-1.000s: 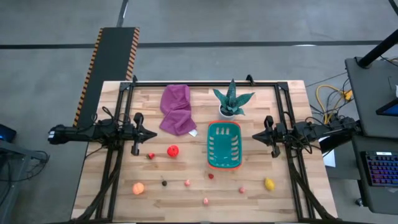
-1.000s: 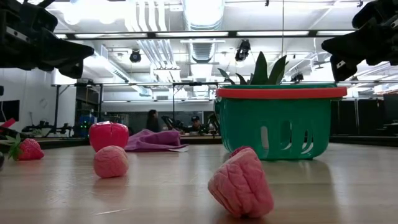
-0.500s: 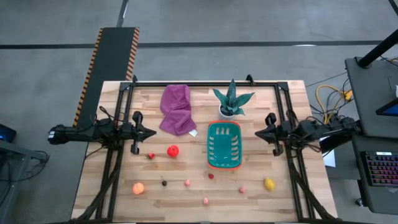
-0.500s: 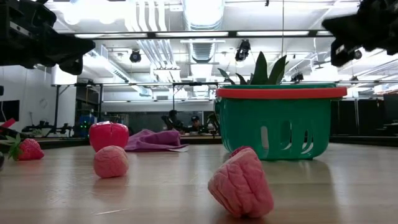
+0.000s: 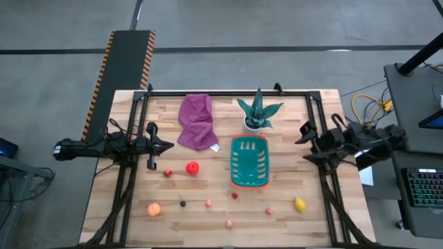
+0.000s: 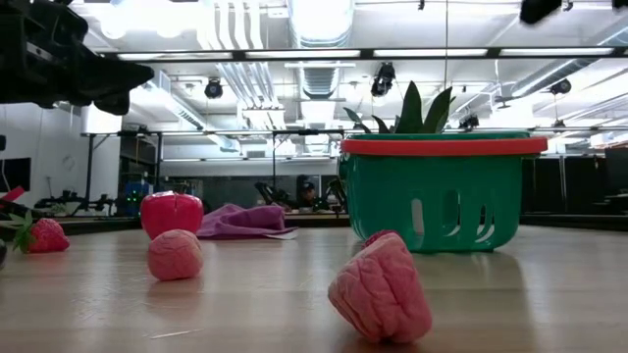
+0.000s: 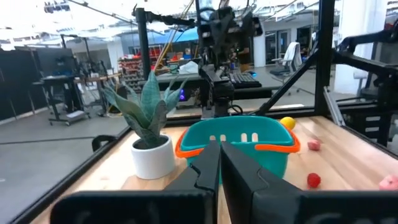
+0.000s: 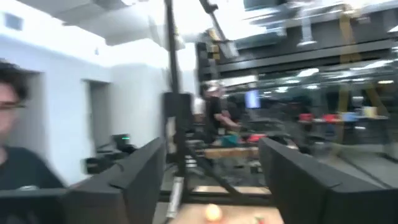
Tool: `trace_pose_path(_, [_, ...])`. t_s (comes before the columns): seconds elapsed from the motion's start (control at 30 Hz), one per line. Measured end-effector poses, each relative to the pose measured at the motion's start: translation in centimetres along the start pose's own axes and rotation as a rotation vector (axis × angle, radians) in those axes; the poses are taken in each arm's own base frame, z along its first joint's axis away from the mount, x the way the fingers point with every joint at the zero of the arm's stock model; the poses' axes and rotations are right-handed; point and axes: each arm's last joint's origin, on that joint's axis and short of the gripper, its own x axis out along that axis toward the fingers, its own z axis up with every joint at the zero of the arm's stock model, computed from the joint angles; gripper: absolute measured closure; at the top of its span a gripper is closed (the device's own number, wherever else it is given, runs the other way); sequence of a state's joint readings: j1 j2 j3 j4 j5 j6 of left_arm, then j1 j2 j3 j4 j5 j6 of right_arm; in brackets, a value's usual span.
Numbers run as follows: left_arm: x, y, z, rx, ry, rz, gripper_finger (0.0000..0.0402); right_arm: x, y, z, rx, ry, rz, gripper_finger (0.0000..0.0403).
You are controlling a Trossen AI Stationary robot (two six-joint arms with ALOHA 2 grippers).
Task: Pick and placing Produce into tupperware
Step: Put the yellow lemon into the blue basket
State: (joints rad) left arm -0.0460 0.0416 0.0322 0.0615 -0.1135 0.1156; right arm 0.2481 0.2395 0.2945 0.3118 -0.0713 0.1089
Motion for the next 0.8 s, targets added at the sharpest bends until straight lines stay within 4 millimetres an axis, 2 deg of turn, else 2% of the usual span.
trace_pose_path(0.13, [0.0, 0.0, 0.3, -0.003, -0.031, 0.004, 0.0402, 2.5, 0.6, 2.3, 0.019, 0.132, 0.067, 0.0127])
trace_pose_path(0.3, [0.0, 0.1, 0.4, -0.003, -0.045, 0.006, 0.0402, 5.5, 0.7, 4.4, 0.109, 0.444, -0.037, 0.0125])
trace_pose_path(0.6, [-0.1, 0.1, 1.0, -0.009, -0.102, 0.012, 0.0402, 11.6, 1.6, 6.4, 0.368, 0.982, -0.183, 0.01])
trace_pose_path(0.7, [-0.1, 0.2, 1.4, -0.012, -0.14, 0.017, 0.0402, 12.8, 2.1, 6.8, 0.454, 1.178, -0.288, 0.009])
trace_pose_path(0.8, [-0.1, 0.2, 1.5, -0.014, -0.155, 0.018, 0.0402, 13.9, 2.9, 7.0, 0.514, 1.304, -0.365, 0.0086])
